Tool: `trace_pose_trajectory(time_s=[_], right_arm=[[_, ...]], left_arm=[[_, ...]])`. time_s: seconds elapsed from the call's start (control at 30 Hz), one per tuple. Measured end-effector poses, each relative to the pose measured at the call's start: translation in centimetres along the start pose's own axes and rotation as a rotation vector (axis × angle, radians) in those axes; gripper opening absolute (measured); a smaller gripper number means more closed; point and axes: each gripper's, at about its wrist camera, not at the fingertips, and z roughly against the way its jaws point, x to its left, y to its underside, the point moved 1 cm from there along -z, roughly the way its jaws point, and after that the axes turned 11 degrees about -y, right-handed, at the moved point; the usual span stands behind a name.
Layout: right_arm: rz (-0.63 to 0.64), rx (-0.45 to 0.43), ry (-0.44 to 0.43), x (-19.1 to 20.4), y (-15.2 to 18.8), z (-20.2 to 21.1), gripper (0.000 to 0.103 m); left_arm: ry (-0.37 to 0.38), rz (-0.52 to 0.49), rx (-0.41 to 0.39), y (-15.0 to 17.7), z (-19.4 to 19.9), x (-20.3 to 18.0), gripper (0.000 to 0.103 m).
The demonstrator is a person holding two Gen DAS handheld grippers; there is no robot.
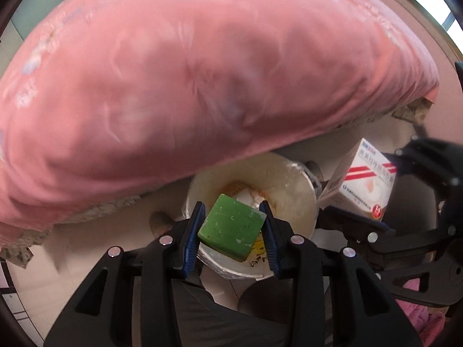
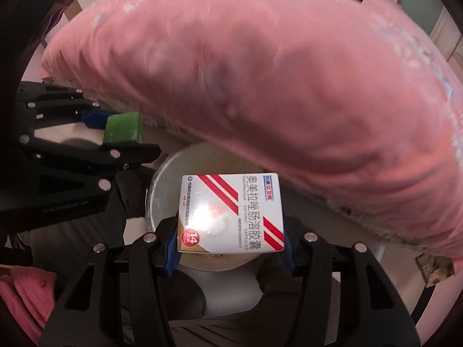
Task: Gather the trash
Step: 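Carry the green cube and medicine box with both tools over the bin, then open the left tool over the bin while the right tool releases the box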
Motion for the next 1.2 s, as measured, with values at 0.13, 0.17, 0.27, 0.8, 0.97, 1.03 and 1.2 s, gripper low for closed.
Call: trace_pose_trajectory(time_s=[0.13,0.17,0.27,0.8,0.97,1.03,1.2], right_arm=[[-0.005,0.048,-0.021,-0.4,0.7,-2.9,0.055],[-0.007,0.063,-0.028,-0.5,0.9,-3.7,0.055],[-0.016,0.114,-0.048,-0.9,1.5,-6.3,0.055],[-0.127,0.296,-0.112,-2.8,2.9,-15.9,0.055],[-0.192,0.326,-0.147,-3.7,2.9,-18.1,0.055],[-0.209,0.335,-0.156,-4.0,3.0,-18.8,0.055],[-0.234,0.362,-0.160,-4.7,3.2,-20.2,0.057]], left_arm=[[0.019,0.022,0.058,0.4,-2.9,-0.2,0.041],[0.024,0.027,0.069,0.5,-3.5,-0.2,0.041],[0.040,0.038,0.109,0.8,-5.5,-0.4,0.041],[0.124,0.110,0.288,1.0,-15.0,-1.4,0.041],[0.147,0.136,0.344,1.2,-17.6,-1.7,0.041],[0.160,0.145,0.366,1.3,-18.7,-2.0,0.041],[0.194,0.188,0.427,1.8,-20.7,-2.1,0.043]])
